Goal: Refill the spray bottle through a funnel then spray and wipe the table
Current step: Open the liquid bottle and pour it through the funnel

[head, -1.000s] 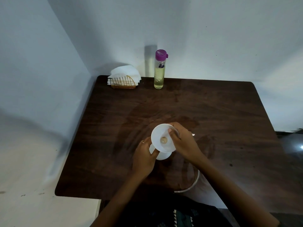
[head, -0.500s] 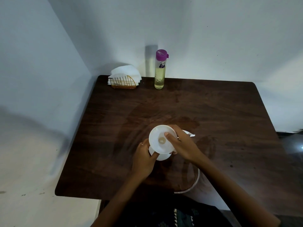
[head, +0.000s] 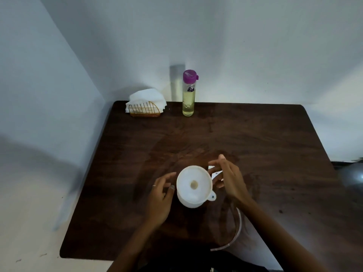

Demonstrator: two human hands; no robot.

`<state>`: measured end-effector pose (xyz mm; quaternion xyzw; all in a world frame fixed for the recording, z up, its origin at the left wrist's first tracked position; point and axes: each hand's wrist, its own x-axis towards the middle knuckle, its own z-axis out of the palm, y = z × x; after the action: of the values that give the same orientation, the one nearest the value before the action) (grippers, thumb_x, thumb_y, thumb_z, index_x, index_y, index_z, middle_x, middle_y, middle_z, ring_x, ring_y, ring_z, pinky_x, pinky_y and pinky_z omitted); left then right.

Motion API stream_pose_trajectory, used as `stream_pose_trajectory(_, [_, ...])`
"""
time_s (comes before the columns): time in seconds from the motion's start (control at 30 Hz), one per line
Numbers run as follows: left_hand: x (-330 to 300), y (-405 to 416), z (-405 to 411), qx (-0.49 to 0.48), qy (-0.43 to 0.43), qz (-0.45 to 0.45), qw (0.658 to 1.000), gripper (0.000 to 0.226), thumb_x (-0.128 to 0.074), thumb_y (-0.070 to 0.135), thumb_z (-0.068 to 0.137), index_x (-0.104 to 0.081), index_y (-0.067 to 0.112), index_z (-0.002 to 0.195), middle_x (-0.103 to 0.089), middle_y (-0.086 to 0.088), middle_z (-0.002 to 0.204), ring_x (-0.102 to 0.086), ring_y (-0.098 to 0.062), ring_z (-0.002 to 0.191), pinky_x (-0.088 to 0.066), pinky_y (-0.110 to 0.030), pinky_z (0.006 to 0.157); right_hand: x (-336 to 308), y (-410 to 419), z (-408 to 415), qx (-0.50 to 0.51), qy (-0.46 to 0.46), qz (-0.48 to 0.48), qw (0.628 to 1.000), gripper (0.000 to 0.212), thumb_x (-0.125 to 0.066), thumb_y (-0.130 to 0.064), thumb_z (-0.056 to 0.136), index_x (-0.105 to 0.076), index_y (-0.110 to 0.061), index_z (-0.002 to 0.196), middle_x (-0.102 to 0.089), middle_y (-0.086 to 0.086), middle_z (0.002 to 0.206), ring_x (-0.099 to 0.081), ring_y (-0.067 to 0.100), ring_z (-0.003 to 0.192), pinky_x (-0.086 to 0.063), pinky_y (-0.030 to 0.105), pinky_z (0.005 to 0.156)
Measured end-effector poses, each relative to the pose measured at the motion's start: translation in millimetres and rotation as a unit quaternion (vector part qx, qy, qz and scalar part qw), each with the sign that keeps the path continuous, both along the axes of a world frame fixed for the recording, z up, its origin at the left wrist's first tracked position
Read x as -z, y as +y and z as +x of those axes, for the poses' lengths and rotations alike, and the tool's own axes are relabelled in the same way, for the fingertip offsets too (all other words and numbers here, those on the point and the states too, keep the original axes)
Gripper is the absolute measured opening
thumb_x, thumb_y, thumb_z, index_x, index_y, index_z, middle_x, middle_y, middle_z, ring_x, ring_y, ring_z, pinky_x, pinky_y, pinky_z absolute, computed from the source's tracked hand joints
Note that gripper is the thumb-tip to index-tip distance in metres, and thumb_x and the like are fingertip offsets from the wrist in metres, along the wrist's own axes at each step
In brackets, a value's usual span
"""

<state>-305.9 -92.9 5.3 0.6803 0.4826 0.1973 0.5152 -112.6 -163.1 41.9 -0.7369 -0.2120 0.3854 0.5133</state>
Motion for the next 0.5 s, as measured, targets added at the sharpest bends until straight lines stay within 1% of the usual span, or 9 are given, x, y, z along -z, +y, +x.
stream_pose_trajectory(0.03, [1.7,5.1,4.4,-0.005,-0.002,-0.005,1.000,0.038,-0.053,0.010,0.092,-0.054,0.044,0.109,-0.054,0.009,0.125,-0.057,-0.009,0.110,-0.049,-0.035,0.095,4.1,1.3,9.1,0.011,0.002,0.002,1.000,0.044,-0.036,-0.039,0.098,-0.067,-0.008,0.092,-0.069,0.015,0.080,-0.060,0.023,0.054,-0.043,0.021,0.043])
stream_pose_trajectory(0.1, [3.1,17.8,15.3,-0.021,-0.017,-0.019,0.999,0.041,-0.053,0.006,0.091,-0.056,0.043,0.108,-0.055,0.007,0.125,-0.059,-0.007,0.105,-0.049,-0.032,0.093,12.3,7.8,25.2,0.014,-0.015,0.003,1.000,0.040,-0.039,-0.032,0.098,-0.067,-0.006,0.088,-0.068,0.019,0.078,-0.059,0.025,0.054,-0.042,0.021,0.044])
stream_pose_trajectory(0.2, [5.9,47.8,37.0,-0.025,-0.027,-0.030,0.999,0.036,-0.055,0.007,0.090,-0.057,0.035,0.112,-0.056,0.002,0.126,-0.056,0.001,0.101,-0.047,-0.023,0.088,19.4,30.8,46.2,0.000,-0.072,-0.004,0.997,0.033,-0.041,-0.024,0.098,-0.066,-0.008,0.084,-0.066,0.014,0.074,-0.060,0.018,0.056,-0.046,0.022,0.051])
stream_pose_trajectory(0.27, [6.8,71.2,56.9,-0.017,-0.019,-0.045,0.999,0.033,-0.055,0.011,0.090,-0.056,0.030,0.117,-0.055,0.001,0.128,-0.054,0.004,0.099,-0.044,-0.017,0.084,20.1,51.4,61.3,-0.033,-0.117,-0.019,0.992,0.027,-0.042,-0.022,0.097,-0.065,-0.012,0.086,-0.066,0.008,0.074,-0.059,0.012,0.055,-0.045,0.018,0.050])
stream_pose_trajectory(0.37, [4.9,108.4,92.4,-0.018,-0.006,-0.067,0.998,0.036,-0.056,0.015,0.090,-0.053,0.025,0.124,-0.052,-0.001,0.132,-0.054,-0.004,0.101,-0.045,-0.025,0.090,23.8,94.1,90.4,-0.083,-0.171,-0.025,0.981,0.013,-0.048,-0.017,0.094,-0.060,-0.015,0.089,-0.063,0.002,0.077,-0.055,0.002,0.051,-0.045,0.015,0.051])
stream_pose_trajectory(0.4, [4.3,121.0,105.5,-0.021,0.001,-0.075,0.997,0.038,-0.057,0.016,0.090,-0.052,0.023,0.127,-0.051,-0.002,0.133,-0.054,-0.007,0.103,-0.046,-0.028,0.091,25.2,109.9,100.2,-0.094,-0.190,-0.027,0.977,0.008,-0.051,-0.016,0.092,-0.060,-0.016,0.092,-0.062,0.001,0.079,-0.056,0.002,0.056,-0.048,0.018,0.057])
stream_pose_trajectory(0.43, [3.7,132.5,118.3,-0.017,0.008,-0.085,0.996,0.040,-0.057,0.016,0.090,-0.050,0.022,0.129,-0.050,-0.002,0.134,-0.053,-0.010,0.105,-0.046,-0.029,0.089,26.3,125.6,108.7,-0.101,-0.209,-0.031,0.972,0.008,-0.055,-0.016,0.090,-0.060,-0.016,0.097,-0.061,0.000,0.082,-0.058,0.007,0.064,-0.050,0.026,0.065])
stream_pose_trajectory(0.47, [3.7,144.3,132.3,-0.011,0.011,-0.094,0.995,0.043,-0.058,0.018,0.090,-0.047,0.021,0.132,-0.048,-0.003,0.136,-0.053,-0.012,0.108,-0.046,-0.029,0.088,27.3,142.4,116.7,-0.106,-0.221,-0.039,0.969,0.015,-0.058,-0.017,0.088,-0.059,-0.015,0.103,-0.062,0.002,0.086,-0.060,0.013,0.073,-0.050,0.033,0.072])
stream_pose_trajectory(0.5, [3.8,156.1,147.3,-0.004,0.011,-0.099,0.995,0.048,-0.060,0.019,0.089,-0.043,0.020,0.134,-0.046,-0.005,0.138,-0.052,-0.016,0.111,-0.046,-0.029,0.088,26.1,159.2,123.8,-0.108,-0.226,-0.046,0.967,0.023,-0.060,-0.018,0.086,-0.058,-0.013,0.108,-0.062,0.005,0.090,-0.061,0.018,0.080,-0.050,0.037,0.076])
